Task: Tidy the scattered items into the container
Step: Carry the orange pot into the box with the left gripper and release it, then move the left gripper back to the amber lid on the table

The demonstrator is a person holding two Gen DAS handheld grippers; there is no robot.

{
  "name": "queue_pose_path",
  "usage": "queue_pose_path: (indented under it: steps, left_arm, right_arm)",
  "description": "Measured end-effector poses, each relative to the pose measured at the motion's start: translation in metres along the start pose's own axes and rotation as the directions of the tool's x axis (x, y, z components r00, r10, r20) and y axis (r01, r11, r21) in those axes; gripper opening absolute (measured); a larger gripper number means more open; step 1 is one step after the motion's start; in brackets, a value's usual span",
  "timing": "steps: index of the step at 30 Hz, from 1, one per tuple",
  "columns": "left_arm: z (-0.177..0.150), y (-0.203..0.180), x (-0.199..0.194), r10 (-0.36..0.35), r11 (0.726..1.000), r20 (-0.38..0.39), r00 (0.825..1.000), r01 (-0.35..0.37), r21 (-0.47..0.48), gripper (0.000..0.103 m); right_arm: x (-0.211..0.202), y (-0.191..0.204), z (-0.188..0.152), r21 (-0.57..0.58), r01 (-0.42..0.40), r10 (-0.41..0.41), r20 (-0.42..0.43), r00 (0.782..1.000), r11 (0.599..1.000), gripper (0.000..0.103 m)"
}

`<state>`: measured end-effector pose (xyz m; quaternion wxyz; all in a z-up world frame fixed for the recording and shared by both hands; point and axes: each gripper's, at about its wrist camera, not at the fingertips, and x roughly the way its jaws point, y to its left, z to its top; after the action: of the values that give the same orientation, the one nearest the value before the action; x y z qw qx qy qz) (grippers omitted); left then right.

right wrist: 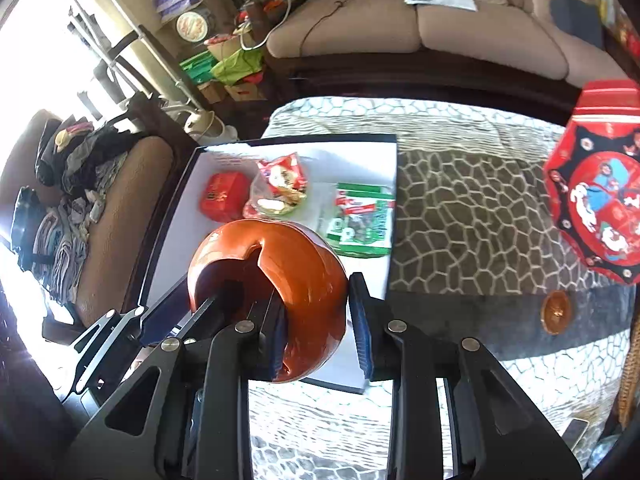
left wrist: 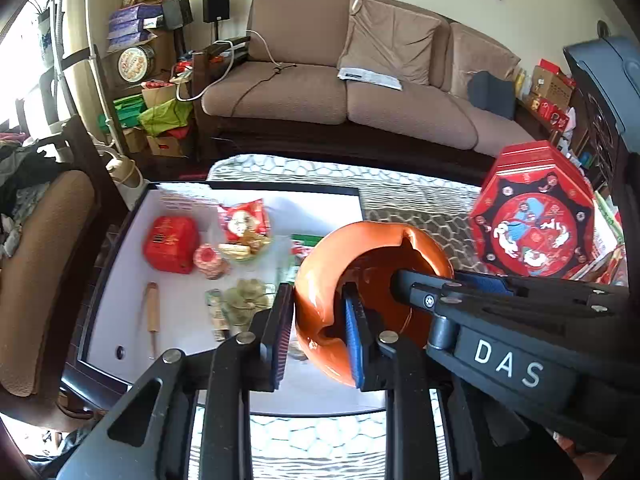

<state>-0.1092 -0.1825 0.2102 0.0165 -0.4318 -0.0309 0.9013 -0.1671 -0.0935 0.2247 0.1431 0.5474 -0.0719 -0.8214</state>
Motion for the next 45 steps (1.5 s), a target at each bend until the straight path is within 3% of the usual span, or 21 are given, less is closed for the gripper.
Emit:
queue_pose_path:
  steps: [4, 9, 15, 19, 27, 32, 38, 41, 45]
  left_arm:
    - [0.002, 0.06, 0.014, 0.036, 0.999, -0.041, 0.998, -0.037, -0.026, 0.024]
    - [0.002, 0.117, 0.054, 0.082, 0.996, -0.117, 0.99, -0.084, -0.016, 0.024]
    - [-0.007, 0.162, 0.103, 0.088, 0.996, -0.241, 0.967, -0.093, -0.006, 0.024]
    - [-0.014, 0.171, 0.124, 0.108, 0.994, -0.295, 0.949, -0.104, 0.029, 0.023]
    - [-0.021, 0.161, 0.133, 0.176, 0.98, -0.325, 0.929, -0.134, 0.149, 0.019]
    - [-0.025, 0.158, 0.128, 0.189, 0.977, -0.297, 0.936, -0.148, 0.154, 0.02]
    - [-0.016, 0.17, 0.124, 0.143, 0.988, -0.288, 0.947, -0.12, 0.097, 0.02]
    - [-0.015, 0.174, 0.121, 0.127, 0.991, -0.28, 0.952, -0.111, 0.074, 0.02]
    - [-0.013, 0.178, 0.115, 0.097, 0.995, -0.251, 0.963, -0.091, 0.039, 0.02]
  right_arm:
    - [0.047, 0.049, 0.013, -0.024, -0.049, 0.048, -0.038, 0.998, 0.999, 0.026]
    - [0.123, 0.082, 0.025, -0.034, -0.079, 0.074, -0.111, 0.991, 0.996, 0.025]
    - [0.201, 0.101, 0.024, -0.047, -0.099, 0.087, -0.21, 0.974, 0.994, 0.024]
    - [0.228, 0.103, 0.019, -0.049, -0.092, 0.076, -0.255, 0.964, 0.995, 0.023]
    - [0.244, 0.099, 0.007, -0.05, -0.068, 0.05, -0.296, 0.954, 0.996, 0.025]
    - [0.249, 0.1, 0.01, -0.053, -0.035, 0.018, -0.294, 0.956, 0.998, 0.026]
    - [0.251, 0.093, 0.008, -0.02, -0.044, 0.036, -0.302, 0.953, 0.999, 0.026]
    - [0.234, 0.087, 0.008, -0.004, -0.086, 0.081, -0.283, 0.956, 0.996, 0.031]
    - [0.185, 0.086, 0.005, -0.089, -0.106, 0.082, -0.233, 0.969, 0.99, 0.031]
